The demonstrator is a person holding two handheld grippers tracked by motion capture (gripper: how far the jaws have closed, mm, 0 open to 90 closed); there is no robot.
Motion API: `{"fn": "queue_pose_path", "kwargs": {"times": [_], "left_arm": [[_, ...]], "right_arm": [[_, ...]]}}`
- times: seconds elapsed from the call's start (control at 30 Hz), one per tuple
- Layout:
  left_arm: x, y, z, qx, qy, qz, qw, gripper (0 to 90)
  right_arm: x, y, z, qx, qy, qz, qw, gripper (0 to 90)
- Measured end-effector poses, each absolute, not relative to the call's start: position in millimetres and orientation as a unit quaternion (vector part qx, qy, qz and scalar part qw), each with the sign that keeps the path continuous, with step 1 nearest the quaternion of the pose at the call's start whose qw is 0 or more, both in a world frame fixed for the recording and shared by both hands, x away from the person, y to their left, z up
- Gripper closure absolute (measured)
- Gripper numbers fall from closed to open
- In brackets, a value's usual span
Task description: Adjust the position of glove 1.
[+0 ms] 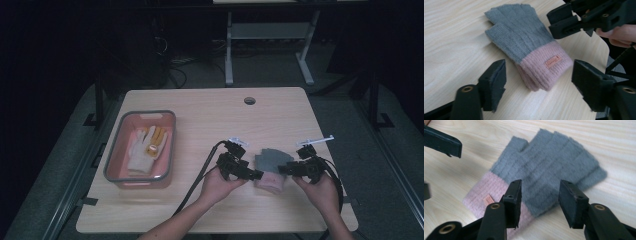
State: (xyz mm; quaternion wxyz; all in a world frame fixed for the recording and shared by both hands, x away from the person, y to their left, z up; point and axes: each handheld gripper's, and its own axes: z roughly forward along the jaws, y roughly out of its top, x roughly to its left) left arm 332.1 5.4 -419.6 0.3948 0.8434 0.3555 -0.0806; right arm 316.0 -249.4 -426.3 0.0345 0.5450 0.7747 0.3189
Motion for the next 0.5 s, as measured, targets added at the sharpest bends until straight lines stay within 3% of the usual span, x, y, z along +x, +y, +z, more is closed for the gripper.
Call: {"fn": "queue_pose_path", "kwargs": {"times": [0.5], "left_arm": [[337, -16, -443, 0.844, 0.379, -0.102, 0.366, 36.2]], "right_arm": [[314, -263, -446, 0.582, 0.741, 0.336, -0.012, 40.3]]}}
